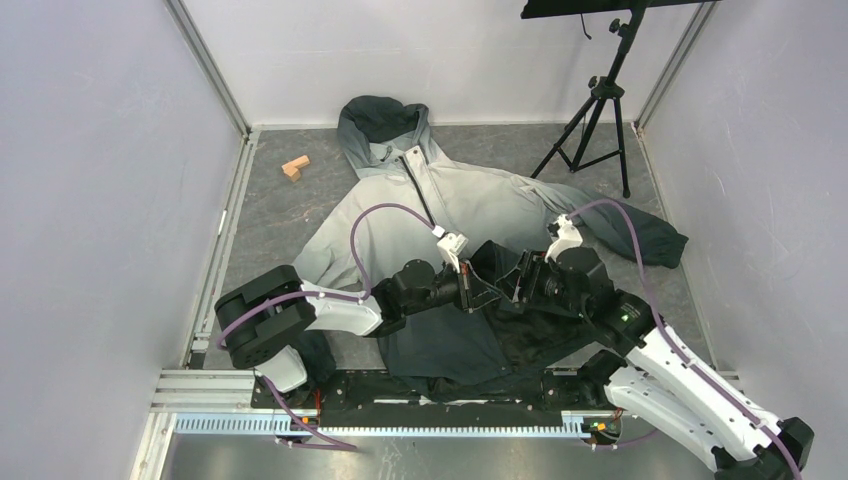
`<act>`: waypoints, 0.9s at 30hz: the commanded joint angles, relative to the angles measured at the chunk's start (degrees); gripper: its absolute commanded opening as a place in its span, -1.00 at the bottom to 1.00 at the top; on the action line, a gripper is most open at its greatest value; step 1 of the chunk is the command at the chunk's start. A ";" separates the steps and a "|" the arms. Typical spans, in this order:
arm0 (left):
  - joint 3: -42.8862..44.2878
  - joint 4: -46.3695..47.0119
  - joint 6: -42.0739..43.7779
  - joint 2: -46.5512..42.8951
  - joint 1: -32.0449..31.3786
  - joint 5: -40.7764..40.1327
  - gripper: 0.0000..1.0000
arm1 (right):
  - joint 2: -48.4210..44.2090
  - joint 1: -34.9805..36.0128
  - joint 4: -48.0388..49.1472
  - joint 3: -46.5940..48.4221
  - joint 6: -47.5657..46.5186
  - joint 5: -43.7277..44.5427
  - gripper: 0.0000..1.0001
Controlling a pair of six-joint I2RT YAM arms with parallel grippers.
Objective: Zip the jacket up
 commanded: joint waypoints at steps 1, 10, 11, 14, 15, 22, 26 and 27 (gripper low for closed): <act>2.25 0.71 3.80 -1.06 -0.30 -1.84 -0.95 | -0.29 -0.08 2.60 -2.19 6.33 4.21 0.25; 2.66 1.16 3.32 0.29 -0.47 -1.42 -0.95 | 5.41 -0.08 2.07 -1.40 11.36 4.72 0.30; 2.69 1.18 3.26 0.46 -0.47 -1.33 -0.95 | 5.68 -0.08 2.74 -1.68 11.77 4.06 0.29; 3.23 1.18 3.13 0.87 -0.63 -1.15 -0.95 | 6.14 -0.08 4.82 -2.84 12.40 2.71 0.28; 3.35 1.01 3.11 0.91 -0.58 -1.16 -0.96 | 6.33 -0.09 5.04 -2.86 12.57 2.65 0.27; 4.04 0.64 2.88 1.61 -0.65 -1.21 -0.95 | 7.23 -0.07 6.19 -2.95 13.15 2.68 0.03; 4.43 -0.49 2.69 1.75 -0.65 -1.67 -0.95 | 6.64 -0.08 6.20 -3.44 12.89 3.79 -0.23; 4.52 -0.84 2.41 1.84 -0.66 -1.76 -0.95 | 6.48 -0.08 6.32 -3.63 12.89 3.96 -0.36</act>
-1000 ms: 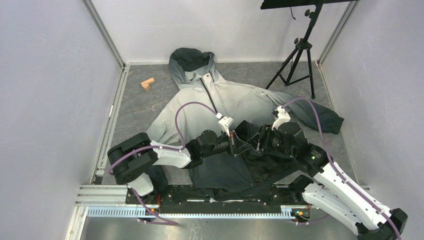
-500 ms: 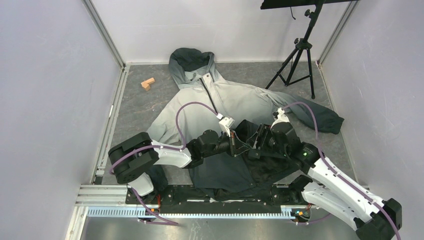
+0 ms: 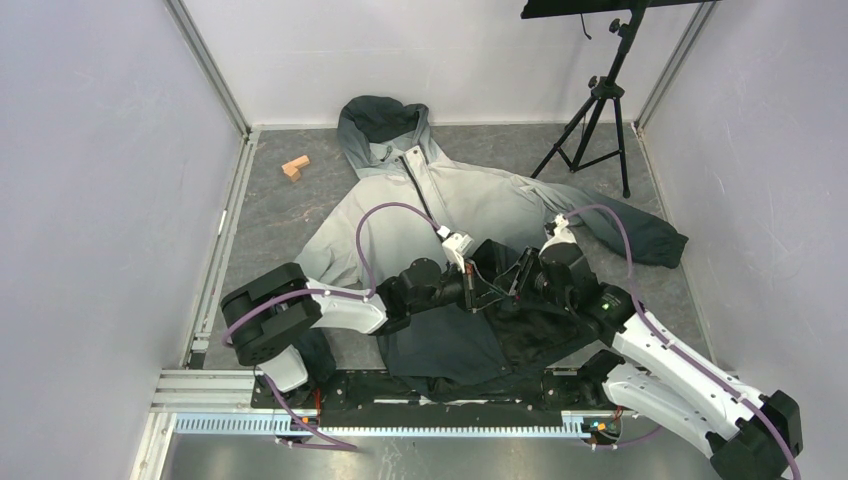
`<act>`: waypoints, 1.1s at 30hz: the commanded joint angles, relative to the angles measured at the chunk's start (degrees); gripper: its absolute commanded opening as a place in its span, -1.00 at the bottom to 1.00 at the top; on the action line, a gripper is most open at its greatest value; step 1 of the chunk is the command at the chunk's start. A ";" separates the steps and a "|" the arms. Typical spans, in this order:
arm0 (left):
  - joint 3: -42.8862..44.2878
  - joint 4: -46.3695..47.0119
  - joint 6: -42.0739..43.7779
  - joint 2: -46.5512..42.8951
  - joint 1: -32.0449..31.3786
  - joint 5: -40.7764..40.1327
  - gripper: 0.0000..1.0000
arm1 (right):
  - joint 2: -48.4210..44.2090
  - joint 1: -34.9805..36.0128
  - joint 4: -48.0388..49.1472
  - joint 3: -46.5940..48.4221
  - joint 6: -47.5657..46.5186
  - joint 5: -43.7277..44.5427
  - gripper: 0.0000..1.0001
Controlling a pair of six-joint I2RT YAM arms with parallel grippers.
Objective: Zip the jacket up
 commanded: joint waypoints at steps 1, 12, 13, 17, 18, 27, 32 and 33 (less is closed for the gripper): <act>2.73 1.36 1.24 0.31 -0.29 -1.76 -0.95 | -0.57 -0.01 1.39 -1.06 0.36 1.47 -0.49; 1.41 -1.49 -3.91 -2.24 -0.29 -1.53 -0.02 | -1.12 -0.03 8.98 -5.55 -7.40 4.63 -0.99; 0.69 -1.50 -4.45 -3.07 -0.28 -1.24 0.05 | -1.37 -0.03 9.42 -5.89 -8.16 4.89 -0.99; -1.63 -8.21 -8.32 -7.91 -0.13 -1.61 0.36 | -2.31 -0.08 10.04 -5.51 -12.61 4.71 -0.99; -1.40 -13.32 -9.85 -9.28 -0.04 -2.09 0.41 | -2.59 -0.08 9.98 -5.27 -14.16 4.72 -0.99; 4.80 -50.36 -36.76 -13.08 -1.40 5.77 0.43 | -5.31 -0.03 6.92 -5.37 -21.48 11.99 -0.99; 4.20 -57.02 -57.91 -13.96 -7.45 -0.31 0.45 | -5.11 -0.03 7.99 -5.98 -22.62 12.37 -0.99; 4.80 -58.52 -60.87 -13.93 -8.56 -1.77 0.45 | -4.91 -0.08 7.43 -5.75 -22.49 12.73 -1.00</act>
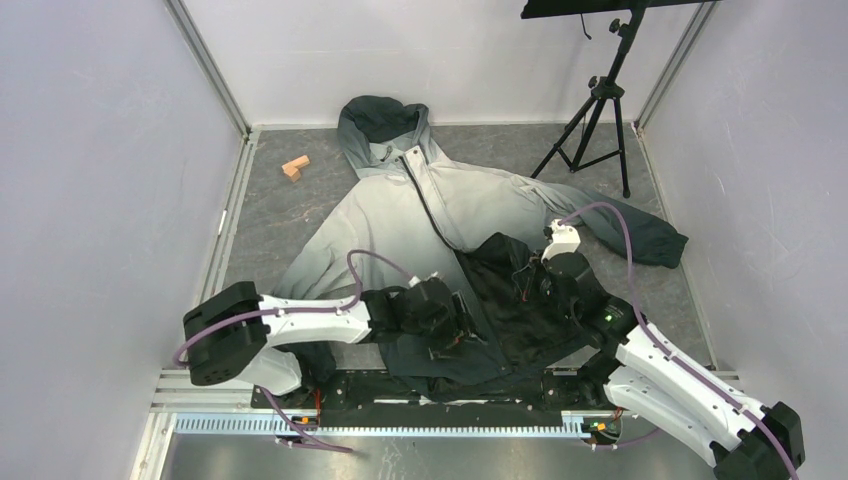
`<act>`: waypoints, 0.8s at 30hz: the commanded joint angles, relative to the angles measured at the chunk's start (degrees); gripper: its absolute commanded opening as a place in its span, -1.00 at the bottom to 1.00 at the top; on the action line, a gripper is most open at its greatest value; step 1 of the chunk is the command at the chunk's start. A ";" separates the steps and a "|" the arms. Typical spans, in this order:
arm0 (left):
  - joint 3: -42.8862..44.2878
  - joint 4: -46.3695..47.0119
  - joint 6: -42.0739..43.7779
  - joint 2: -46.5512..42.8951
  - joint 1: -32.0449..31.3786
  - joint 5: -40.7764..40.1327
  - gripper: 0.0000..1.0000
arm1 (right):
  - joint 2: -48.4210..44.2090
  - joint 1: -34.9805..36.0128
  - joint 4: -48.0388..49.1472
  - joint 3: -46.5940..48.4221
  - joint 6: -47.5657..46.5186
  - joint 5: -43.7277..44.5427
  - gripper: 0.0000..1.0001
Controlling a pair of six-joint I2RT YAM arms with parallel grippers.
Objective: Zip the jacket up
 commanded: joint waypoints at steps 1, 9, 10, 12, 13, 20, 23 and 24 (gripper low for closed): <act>2.98 -11.24 -23.42 -1.35 -4.99 -5.35 0.45 | 0.07 0.01 0.80 0.27 -1.96 3.49 -0.99; 17.99 -29.86 -30.83 10.70 -7.58 -5.03 0.46 | -0.67 -0.01 0.63 -0.94 -1.45 2.08 -1.00; 19.30 -31.92 -31.40 12.50 -7.52 -4.34 0.44 | -0.87 -0.01 0.38 -1.03 -1.63 2.31 -1.00; 22.81 -35.76 -31.66 15.72 -7.41 -3.70 0.41 | -1.35 -0.02 -0.48 -0.91 -1.72 3.39 -1.00; 24.53 -37.03 -31.65 17.27 -7.35 -3.76 0.41 | -1.58 -0.01 -0.79 -0.71 -1.87 4.14 -1.00; 29.11 -39.59 -31.99 22.93 -5.21 -5.98 0.35 | -4.63 -0.01 -4.91 -0.62 -2.10 8.95 -1.00; 32.88 -42.28 -30.60 26.03 -4.51 -5.14 0.38 | -6.14 -0.01 -5.93 -1.40 -1.53 11.12 -1.00; 35.29 -46.23 -30.47 27.57 -4.29 -4.10 0.38 | -6.41 -0.01 -6.42 -1.47 -1.32 12.03 -1.00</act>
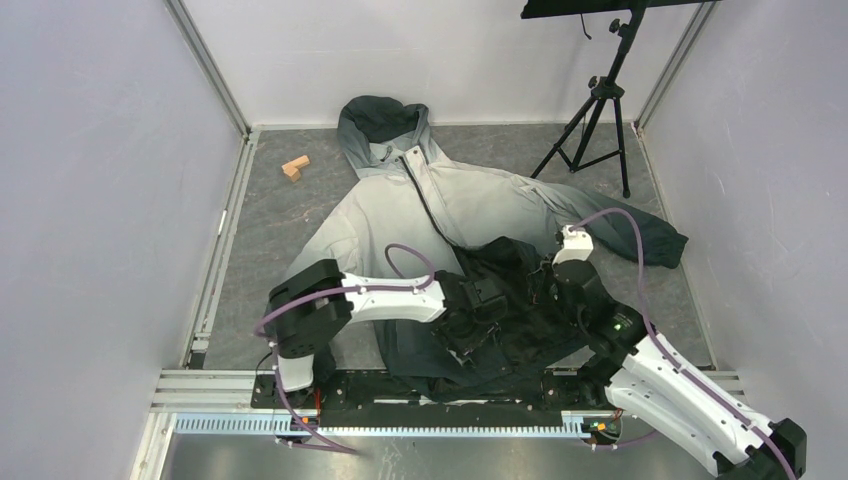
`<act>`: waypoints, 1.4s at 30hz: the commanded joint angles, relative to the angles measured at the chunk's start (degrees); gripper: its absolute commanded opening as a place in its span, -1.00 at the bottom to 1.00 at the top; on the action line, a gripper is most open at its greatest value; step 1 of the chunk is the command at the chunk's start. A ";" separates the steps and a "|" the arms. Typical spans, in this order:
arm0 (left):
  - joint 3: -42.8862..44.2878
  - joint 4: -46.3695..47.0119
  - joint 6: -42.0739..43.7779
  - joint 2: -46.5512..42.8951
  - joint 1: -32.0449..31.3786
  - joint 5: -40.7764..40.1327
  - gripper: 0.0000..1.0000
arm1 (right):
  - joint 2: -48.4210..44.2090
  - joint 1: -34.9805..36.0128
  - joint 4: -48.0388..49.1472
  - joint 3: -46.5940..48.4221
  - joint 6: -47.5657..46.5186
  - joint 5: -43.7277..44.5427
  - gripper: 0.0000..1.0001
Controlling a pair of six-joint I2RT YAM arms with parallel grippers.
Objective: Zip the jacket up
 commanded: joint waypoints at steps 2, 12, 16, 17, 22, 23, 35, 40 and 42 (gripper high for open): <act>10.49 -11.70 0.80 5.89 1.19 0.75 0.38 | -1.88 -0.03 -2.71 -0.24 0.21 6.61 -1.00; 17.71 -21.49 3.90 14.25 2.82 4.75 0.11 | -1.83 -0.03 -2.66 0.19 0.48 7.02 -1.00; 17.17 -19.81 4.47 15.11 2.91 3.73 0.12 | -1.27 -0.03 -2.77 0.54 0.45 6.60 -1.00; 17.04 -19.80 4.53 14.98 3.00 3.13 0.12 | -1.25 -0.03 -2.90 0.60 0.39 6.49 -1.00; 16.22 -19.72 5.62 12.15 3.40 -2.37 -0.05 | -1.41 -0.03 -3.01 0.00 0.07 6.90 -1.00; 15.75 -19.55 5.74 11.24 3.45 -3.32 -0.15 | -1.34 -0.05 -2.89 -0.09 -0.11 6.64 -1.00; 5.34 -14.29 12.39 0.10 7.20 -9.37 -0.85 | -0.13 -0.03 -2.57 0.15 -1.35 3.86 -1.00; 4.13 -8.41 23.00 -5.16 7.08 -12.13 -0.96 | 1.12 -0.04 -2.54 0.80 -2.30 1.86 -1.00; 2.47 -4.81 27.65 -7.43 6.63 -13.00 -0.95 | 1.46 -0.03 -1.68 0.86 -4.00 -0.96 -1.00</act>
